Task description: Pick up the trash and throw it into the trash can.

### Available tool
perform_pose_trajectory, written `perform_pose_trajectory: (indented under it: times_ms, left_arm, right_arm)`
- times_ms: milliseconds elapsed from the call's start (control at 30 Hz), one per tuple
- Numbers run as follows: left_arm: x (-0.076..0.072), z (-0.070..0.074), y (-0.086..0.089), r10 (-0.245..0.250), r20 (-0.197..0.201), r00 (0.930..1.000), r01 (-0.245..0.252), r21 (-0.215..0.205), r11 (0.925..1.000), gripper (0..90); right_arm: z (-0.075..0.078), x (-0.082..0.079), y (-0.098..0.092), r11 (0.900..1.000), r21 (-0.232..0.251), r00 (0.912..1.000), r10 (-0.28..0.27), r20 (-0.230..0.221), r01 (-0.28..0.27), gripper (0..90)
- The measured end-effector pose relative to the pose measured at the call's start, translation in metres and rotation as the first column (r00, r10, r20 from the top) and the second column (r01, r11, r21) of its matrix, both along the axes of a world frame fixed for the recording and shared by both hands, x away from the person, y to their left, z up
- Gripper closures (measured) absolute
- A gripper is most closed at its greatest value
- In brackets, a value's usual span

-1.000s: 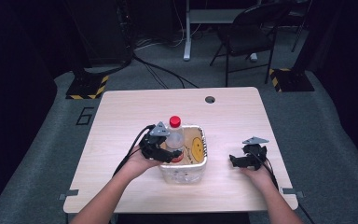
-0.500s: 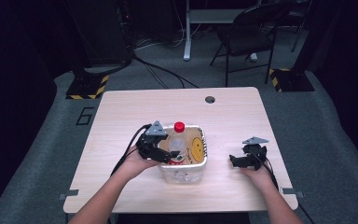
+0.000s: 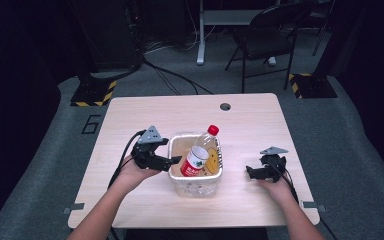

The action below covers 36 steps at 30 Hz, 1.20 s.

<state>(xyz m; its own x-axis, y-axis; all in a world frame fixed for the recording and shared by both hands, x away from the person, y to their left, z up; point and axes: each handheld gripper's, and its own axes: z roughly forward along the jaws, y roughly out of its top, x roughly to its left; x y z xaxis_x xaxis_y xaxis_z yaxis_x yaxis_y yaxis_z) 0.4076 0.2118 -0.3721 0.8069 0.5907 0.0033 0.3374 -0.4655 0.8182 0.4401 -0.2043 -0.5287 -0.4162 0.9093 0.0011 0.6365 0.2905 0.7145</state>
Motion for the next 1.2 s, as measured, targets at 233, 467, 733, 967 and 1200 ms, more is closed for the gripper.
perform_pose_trajectory:
  times_ms: [233,467,733,967,1200]
  left_arm:
    - [0.004,0.002,0.021,0.059,0.006,0.9983,-0.058,-0.021,0.9981,21.2]
    - [0.009,-0.003,0.042,0.121,0.004,0.9926,-0.121,-0.026,0.9923,21.7]
    - [0.012,-0.009,0.062,0.182,0.005,0.9832,-0.182,-0.035,0.9827,22.0]
    - [0.015,-0.021,0.078,0.225,-0.008,0.9744,-0.225,-0.035,0.9737,22.1]
    - [0.017,-0.033,0.092,0.262,-0.020,0.9650,-0.262,-0.033,0.9645,22.1]
  right_arm:
    - [0.000,0.000,0.000,1.000,0.003,1.0000,-0.004,-0.001,0.004,0.0]
    - [0.000,0.000,0.000,1.000,0.003,1.0000,-0.004,-0.001,0.004,0.0]
    - [0.000,0.000,0.000,1.000,0.003,1.0000,-0.004,-0.001,0.004,0.0]
    - [0.000,0.000,0.000,1.000,0.003,1.0000,-0.004,-0.001,0.004,0.0]
    - [0.000,0.000,0.000,1.000,0.002,1.0000,-0.005,-0.001,0.005,0.0]
